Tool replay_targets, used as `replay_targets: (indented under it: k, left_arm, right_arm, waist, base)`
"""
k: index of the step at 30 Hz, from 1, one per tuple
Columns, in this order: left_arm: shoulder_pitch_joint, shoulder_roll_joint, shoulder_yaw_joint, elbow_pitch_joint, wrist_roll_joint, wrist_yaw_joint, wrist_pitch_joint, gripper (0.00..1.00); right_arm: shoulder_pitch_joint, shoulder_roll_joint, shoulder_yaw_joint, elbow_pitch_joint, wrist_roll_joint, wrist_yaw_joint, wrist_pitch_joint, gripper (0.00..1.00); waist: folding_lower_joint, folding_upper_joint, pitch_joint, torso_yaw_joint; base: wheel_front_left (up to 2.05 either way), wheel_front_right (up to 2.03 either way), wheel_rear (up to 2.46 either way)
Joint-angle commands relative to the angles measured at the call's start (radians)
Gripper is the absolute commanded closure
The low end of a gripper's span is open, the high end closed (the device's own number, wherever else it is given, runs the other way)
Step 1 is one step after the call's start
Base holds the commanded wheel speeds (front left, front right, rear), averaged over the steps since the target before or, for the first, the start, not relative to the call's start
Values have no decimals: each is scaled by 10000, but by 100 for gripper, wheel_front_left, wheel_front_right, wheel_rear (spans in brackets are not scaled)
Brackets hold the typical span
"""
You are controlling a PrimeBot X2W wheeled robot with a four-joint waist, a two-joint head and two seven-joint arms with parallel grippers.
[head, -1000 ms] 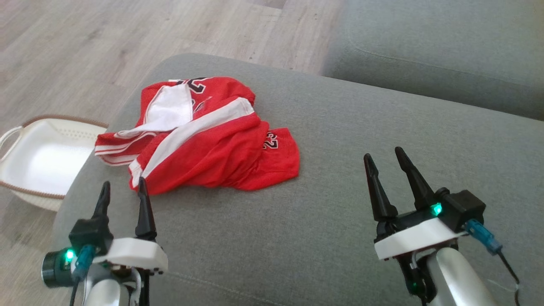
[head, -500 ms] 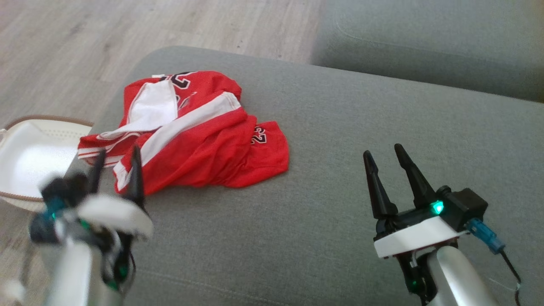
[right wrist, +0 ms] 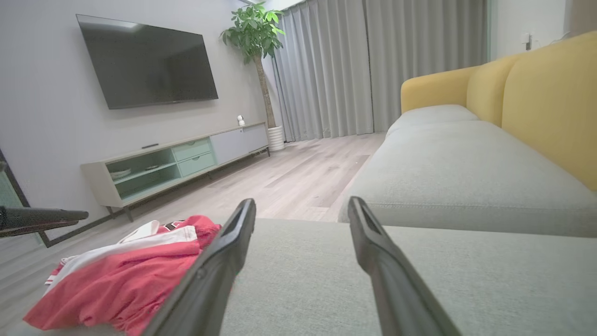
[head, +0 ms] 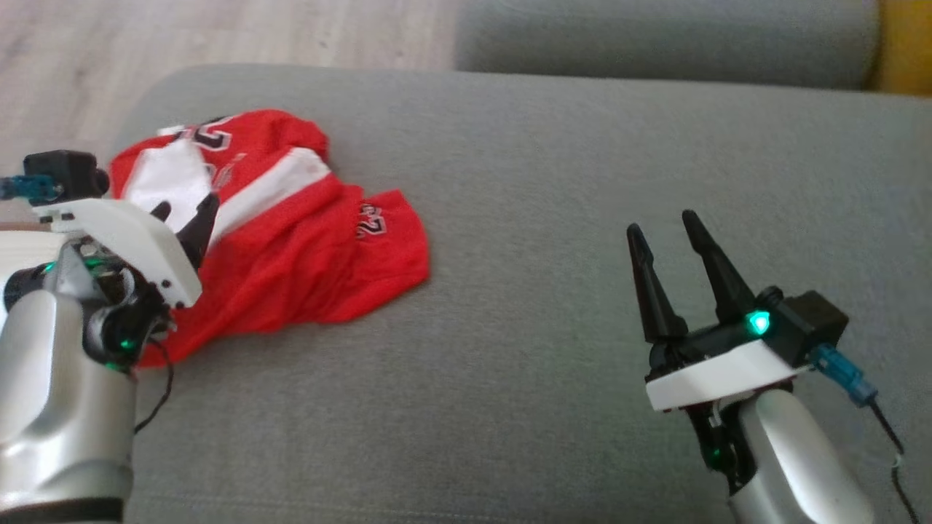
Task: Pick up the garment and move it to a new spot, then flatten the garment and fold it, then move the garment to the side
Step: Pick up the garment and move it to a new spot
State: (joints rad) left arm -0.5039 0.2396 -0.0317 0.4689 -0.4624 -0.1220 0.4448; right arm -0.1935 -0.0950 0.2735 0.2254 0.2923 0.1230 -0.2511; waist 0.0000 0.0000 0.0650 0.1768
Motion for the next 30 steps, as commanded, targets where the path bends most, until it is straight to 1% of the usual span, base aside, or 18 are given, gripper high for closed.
replay_targets:
  k: [1, 5, 9, 11, 13, 14, 15, 16, 24, 27, 30]
  left_arm:
    - [-829, 608, 189, -2, 18, -37, 115, 0]
    - [-1299, 970, 59, 1303, -35, -56, 364, 0]
    - [-1587, 1355, -131, 2627, 161, -61, 518, 0]
    - [-1623, 1427, -334, 3200, 222, -66, 736, 0]
    - [-1666, 1378, -468, 3628, 9, -76, 1041, 0]
    - [-1703, 1369, -547, 3738, -124, -78, 1134, 22]
    - [-1747, 1416, -657, 3781, -192, -80, 1128, 60]
    - [-1790, 1493, -750, 3797, -221, -81, 1026, 100]
    - [-1849, 1728, -1486, 3640, -957, -84, 316, 100]
    - [-1851, 1755, -1654, 3459, -1250, -85, -57, 100]
    - [-1960, 1738, -2035, 2864, -1561, -85, -272, 100]
  right_arm:
    - [-498, -125, 239, -344, 70, 77, -107, 0]
    - [-721, -209, 328, -328, 202, 77, -107, 0]
    - [-901, -297, 426, -293, 270, 77, -107, 0]
    - [-962, -320, 448, -281, 302, 77, -107, 0]
    - [-998, -342, 434, -275, 320, 77, -107, 0]
    - [-999, -349, 424, -279, 326, 77, -107, 0]
    - [-996, -356, 412, -286, 328, 77, -107, 0]
    - [-992, -367, 398, -292, 333, 77, -107, 0]
    - [-916, -333, 403, -205, 334, 77, -107, 0]
    - [-712, -250, 382, -90, 360, 77, -107, 0]
    - [-427, -163, 368, 78, 388, 77, -107, 0]
  waist:
    - [0, 0, 456, -531]
    - [0, 0, 817, -1033]
    - [0, 0, 1088, -1436]
    - [0, 0, 1179, -1576]
    - [0, 0, 1228, -1642]
    - [0, 0, 1239, -1657]
    - [0, 0, 1249, -1665]
    - [0, 0, 1255, -1666]
    - [0, 0, 891, -1525]
    - [0, 0, 445, -1450]
    - [0, 0, -60, -1310]
  base:
    - [0, 0, 0]
    - [0, 0, 0]
    - [0, 0, 0]
    - [0, 0, 0]
    - [0, 0, 0]
    - [0, 0, 0]
    - [0, 0, 0]
    - [0, 0, 0]
    - [0, 0, 0]
    - [0, 0, 0]
    - [0, 0, 0]
